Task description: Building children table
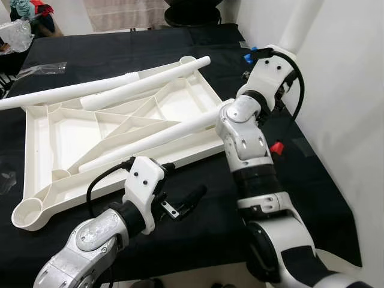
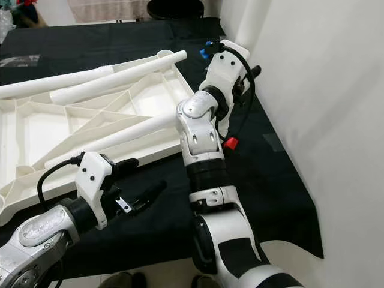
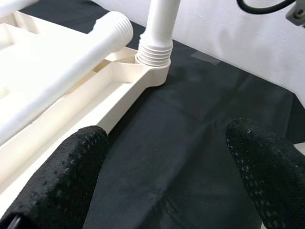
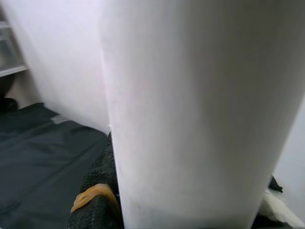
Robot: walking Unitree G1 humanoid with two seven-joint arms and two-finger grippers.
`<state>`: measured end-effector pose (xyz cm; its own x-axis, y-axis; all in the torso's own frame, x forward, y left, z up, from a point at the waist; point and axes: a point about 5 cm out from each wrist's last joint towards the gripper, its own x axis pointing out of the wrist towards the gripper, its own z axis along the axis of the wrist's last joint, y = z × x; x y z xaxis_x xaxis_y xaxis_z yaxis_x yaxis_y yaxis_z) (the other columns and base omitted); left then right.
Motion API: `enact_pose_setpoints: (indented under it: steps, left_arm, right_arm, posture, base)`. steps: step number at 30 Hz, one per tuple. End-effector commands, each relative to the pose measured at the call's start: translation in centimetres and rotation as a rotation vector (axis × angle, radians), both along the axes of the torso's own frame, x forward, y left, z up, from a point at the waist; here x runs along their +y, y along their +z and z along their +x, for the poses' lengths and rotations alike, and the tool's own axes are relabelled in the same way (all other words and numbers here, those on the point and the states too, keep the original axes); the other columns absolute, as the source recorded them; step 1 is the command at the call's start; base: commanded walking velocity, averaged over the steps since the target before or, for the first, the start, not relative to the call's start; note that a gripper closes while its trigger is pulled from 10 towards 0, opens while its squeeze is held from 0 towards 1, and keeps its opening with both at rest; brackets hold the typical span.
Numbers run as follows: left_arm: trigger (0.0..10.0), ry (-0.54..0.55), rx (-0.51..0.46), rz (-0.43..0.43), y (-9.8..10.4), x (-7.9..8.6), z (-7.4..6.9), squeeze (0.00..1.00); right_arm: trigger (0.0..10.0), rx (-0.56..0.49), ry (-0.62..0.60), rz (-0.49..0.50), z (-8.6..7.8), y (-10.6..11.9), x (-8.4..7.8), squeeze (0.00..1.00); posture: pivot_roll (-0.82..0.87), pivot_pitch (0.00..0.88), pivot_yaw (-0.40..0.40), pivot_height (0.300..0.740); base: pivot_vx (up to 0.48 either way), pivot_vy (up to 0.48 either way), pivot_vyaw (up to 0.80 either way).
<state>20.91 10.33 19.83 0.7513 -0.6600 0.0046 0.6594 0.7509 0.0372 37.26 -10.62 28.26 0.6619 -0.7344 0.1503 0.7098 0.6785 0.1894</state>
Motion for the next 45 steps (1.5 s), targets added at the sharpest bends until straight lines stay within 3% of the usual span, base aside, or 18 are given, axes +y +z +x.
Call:
enact_pose_setpoints:
  steps: [1,11,25,45]
  left_arm:
    - [10.0,0.008,0.012,0.019,-0.4,0.2,0.1,0.00]
    - [10.0,0.012,0.010,0.019,-0.3,0.3,0.1,0.00]
    - [10.0,0.015,0.005,0.013,-0.4,0.1,0.2,0.00]
    - [10.0,0.000,0.013,0.003,-0.4,-0.1,0.0,0.00]
  right_arm:
    - [10.0,0.186,-0.125,0.017,0.2,-3.8,-1.5,0.00]
    - [10.0,0.235,-0.160,0.003,0.5,-3.4,-0.3,0.00]
    - [10.0,0.229,-0.206,0.108,0.8,-3.1,-0.1,0.00]
    - [10.0,0.182,-0.132,0.092,0.9,-3.1,1.2,0.00]
  posture:
    - [0.08,0.180,-0.036,0.740]
    - [0.08,0.182,-0.045,0.740]
    - [0.08,0.179,-0.053,0.740]
    - [0.07,0.168,-0.049,0.740]
  base:
    - [0.000,0.000,0.00]
    - [0.000,0.000,0.00]
    - [0.000,0.000,0.00]
    - [0.000,0.000,0.00]
